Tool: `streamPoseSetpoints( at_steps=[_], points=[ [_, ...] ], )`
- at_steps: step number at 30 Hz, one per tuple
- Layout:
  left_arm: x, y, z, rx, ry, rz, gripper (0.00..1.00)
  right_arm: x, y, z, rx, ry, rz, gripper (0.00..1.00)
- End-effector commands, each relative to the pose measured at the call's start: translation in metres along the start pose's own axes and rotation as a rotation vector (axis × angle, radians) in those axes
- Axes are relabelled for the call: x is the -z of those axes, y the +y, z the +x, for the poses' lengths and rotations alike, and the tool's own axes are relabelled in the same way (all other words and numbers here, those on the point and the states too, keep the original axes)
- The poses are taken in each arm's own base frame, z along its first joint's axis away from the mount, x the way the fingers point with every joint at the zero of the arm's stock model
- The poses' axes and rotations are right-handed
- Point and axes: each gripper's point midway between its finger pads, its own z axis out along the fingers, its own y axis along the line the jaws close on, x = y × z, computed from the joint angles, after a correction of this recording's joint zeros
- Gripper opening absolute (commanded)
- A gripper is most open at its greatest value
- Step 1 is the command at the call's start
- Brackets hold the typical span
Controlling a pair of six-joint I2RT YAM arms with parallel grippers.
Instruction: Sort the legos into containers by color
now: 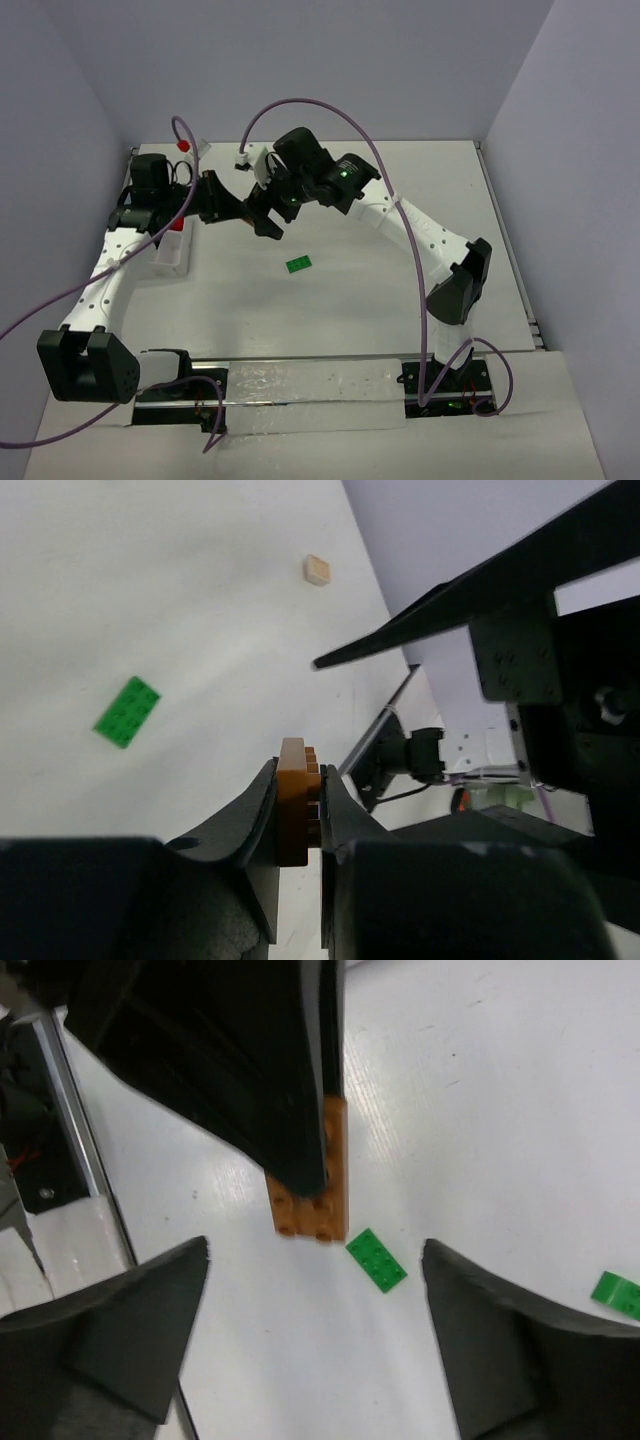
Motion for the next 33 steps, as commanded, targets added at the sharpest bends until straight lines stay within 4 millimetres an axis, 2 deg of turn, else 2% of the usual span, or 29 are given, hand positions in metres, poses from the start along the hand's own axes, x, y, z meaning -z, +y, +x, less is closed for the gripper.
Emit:
streamPoseSetpoints(
  at_steps=[1,2,3,5,8,11,15,18,23,25,28,33],
  points=[
    [0.032,0.005,-0.016,-0.065,-0.056,-0.07,0.0,0.011,-0.001,-0.012,0.009,-0.055,0.031,0.99],
    [0.04,0.011,-0.019,-0.079,-0.062,-0.099,0.0,0.012,-0.005,-0.01,0.001,-0.054,0.036,1.0],
    [0.065,0.026,-0.034,-0.16,-0.097,-0.177,0.0,0.014,-0.008,-0.007,-0.015,-0.059,0.033,1.0],
    [0.092,0.042,-0.028,-0.183,-0.063,-0.267,0.0,0.014,-0.015,-0.001,-0.04,-0.059,0.031,1.0],
    [0.142,0.073,-0.039,-0.291,-0.084,-0.507,0.0,0.013,-0.036,0.011,-0.09,-0.046,0.044,1.0],
    [0.17,0.091,-0.034,-0.338,-0.029,-0.631,0.0,0.011,-0.053,0.021,-0.122,-0.039,0.066,1.0],
    [0.205,0.121,-0.038,-0.381,-0.022,-0.785,0.0,0.007,-0.075,0.037,-0.168,-0.019,0.095,1.0],
    [0.217,0.142,-0.038,-0.355,0.005,-0.817,0.03,0.003,-0.087,0.051,-0.194,0.002,0.108,1.0],
    [0.231,0.162,-0.045,-0.355,0.022,-0.833,0.18,0.002,-0.09,0.06,-0.197,0.006,0.105,1.0],
    [0.234,0.172,-0.046,-0.368,0.042,-0.847,0.21,0.003,-0.09,0.06,-0.199,-0.003,0.093,1.0],
    [0.237,0.189,-0.041,-0.35,0.077,-0.856,0.19,0.003,-0.091,0.066,-0.206,0.003,0.09,1.0],
    [0.248,0.213,-0.039,-0.294,0.075,-0.869,0.1,0.004,-0.097,0.074,-0.222,0.011,0.088,1.0]
  ],
)
